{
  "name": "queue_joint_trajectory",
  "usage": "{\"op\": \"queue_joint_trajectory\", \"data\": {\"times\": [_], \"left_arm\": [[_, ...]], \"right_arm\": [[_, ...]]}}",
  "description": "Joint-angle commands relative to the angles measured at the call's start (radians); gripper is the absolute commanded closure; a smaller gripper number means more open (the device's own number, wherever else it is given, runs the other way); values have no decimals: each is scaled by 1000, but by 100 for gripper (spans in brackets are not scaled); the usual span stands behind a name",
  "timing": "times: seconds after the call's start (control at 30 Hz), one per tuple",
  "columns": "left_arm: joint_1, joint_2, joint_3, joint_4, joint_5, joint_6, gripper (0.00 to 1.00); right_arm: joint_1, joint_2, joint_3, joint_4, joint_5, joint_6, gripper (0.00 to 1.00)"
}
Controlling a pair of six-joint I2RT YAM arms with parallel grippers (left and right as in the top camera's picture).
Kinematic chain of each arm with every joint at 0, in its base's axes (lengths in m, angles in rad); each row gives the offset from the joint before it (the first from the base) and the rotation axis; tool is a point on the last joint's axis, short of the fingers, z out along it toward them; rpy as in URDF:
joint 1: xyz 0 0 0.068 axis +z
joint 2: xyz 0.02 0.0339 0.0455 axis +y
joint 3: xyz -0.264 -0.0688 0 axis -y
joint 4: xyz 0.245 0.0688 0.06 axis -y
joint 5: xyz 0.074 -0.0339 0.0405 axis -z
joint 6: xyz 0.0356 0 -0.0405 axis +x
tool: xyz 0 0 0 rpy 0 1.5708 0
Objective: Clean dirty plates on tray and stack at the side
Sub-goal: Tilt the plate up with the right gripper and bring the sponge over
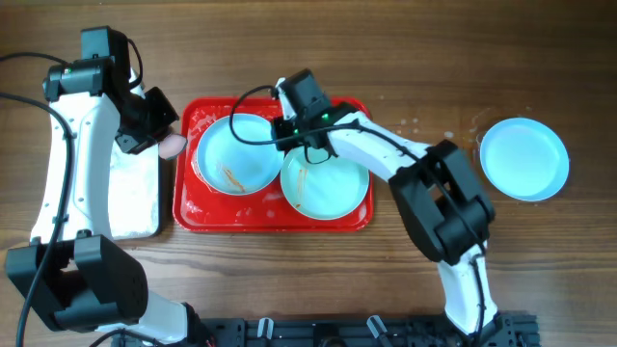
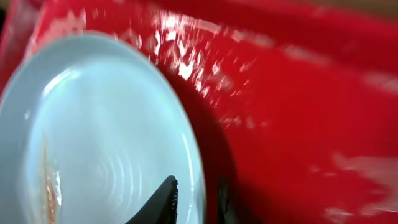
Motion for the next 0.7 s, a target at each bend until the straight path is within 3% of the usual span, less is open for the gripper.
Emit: {"op": "queue_joint_trajectory", "data": {"times": [0.0,0.13,0.43,0.57,0.67], "left_arm": [[4,4,-5,-3,16,5,96],[4,4,-5,-2,16,5,96],[4,6,-63,27,16,5,96],[-21,6,-187,142,16,5,96],[-69,6,-309,318,15,5,96]], "right_arm": [[8,41,9,1,-50,-14,83],[9,42,9,5,-54,56,96],[65,42,9,-48,-34,401,96],[86,42,9,-52,-12,399,96],[86,42,9,-63,0,399,96]]}}
